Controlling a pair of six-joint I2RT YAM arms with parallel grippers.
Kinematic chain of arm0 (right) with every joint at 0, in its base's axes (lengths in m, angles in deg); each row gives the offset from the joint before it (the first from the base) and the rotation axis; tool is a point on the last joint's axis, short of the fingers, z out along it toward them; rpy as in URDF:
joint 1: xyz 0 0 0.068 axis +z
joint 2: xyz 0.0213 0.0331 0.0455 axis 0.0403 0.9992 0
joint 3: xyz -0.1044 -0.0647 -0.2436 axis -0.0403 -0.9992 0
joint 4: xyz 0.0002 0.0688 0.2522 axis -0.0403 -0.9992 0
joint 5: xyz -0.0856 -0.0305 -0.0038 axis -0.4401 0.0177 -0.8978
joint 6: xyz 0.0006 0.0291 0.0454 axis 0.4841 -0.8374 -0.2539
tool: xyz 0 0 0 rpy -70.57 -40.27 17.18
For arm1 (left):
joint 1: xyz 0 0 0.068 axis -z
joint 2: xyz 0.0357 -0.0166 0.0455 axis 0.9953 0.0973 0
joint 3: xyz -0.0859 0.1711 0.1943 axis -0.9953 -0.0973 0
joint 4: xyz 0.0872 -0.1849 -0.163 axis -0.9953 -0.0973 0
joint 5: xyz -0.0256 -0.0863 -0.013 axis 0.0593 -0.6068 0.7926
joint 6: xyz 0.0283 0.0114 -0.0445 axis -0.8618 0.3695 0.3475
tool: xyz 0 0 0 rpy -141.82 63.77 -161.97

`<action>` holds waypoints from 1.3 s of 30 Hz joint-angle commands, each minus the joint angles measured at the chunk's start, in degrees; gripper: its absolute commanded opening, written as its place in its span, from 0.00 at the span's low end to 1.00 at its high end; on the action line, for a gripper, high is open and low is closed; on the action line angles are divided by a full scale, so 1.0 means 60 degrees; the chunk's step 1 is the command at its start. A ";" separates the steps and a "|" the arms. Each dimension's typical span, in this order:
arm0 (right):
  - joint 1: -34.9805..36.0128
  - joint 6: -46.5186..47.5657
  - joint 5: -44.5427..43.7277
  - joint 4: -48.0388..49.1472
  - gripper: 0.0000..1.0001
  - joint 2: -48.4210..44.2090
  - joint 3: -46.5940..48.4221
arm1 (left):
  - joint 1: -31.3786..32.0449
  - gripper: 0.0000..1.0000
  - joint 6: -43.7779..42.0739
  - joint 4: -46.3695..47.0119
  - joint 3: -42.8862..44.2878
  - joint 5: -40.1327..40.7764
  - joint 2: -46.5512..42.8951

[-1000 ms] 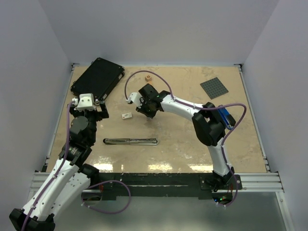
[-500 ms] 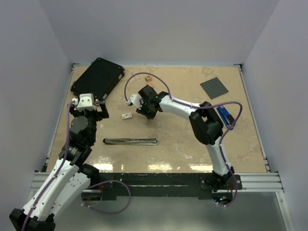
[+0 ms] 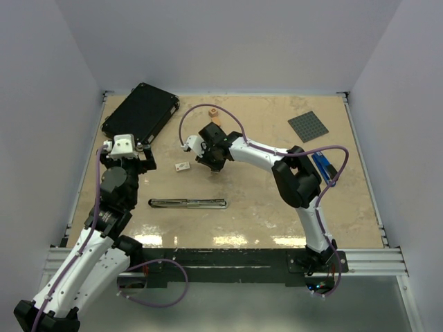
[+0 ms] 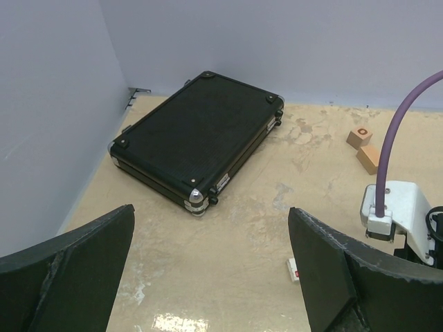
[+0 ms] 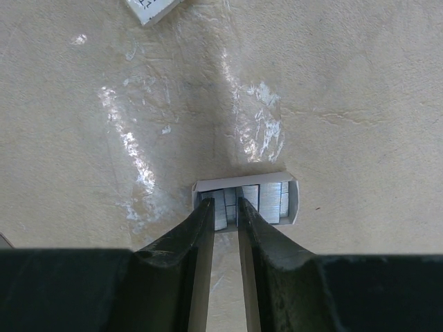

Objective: Load the staples into the stapler

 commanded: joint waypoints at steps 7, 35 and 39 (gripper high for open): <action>0.0067 -0.0250 0.0445 0.0021 0.27 -0.0698 0.0113 | -0.0109 0.97 0.0154 0.0195 0.0423 -0.0216 0.0050; 0.0052 -0.0353 0.0503 -0.0023 0.26 -0.0288 -0.0209 | -0.0153 0.96 0.0183 0.0195 0.0423 -0.0304 0.0006; 0.0052 -0.0280 0.0504 -0.0213 0.26 -0.0142 -0.0151 | -0.0168 0.96 0.0183 0.0195 0.0438 -0.0318 0.0020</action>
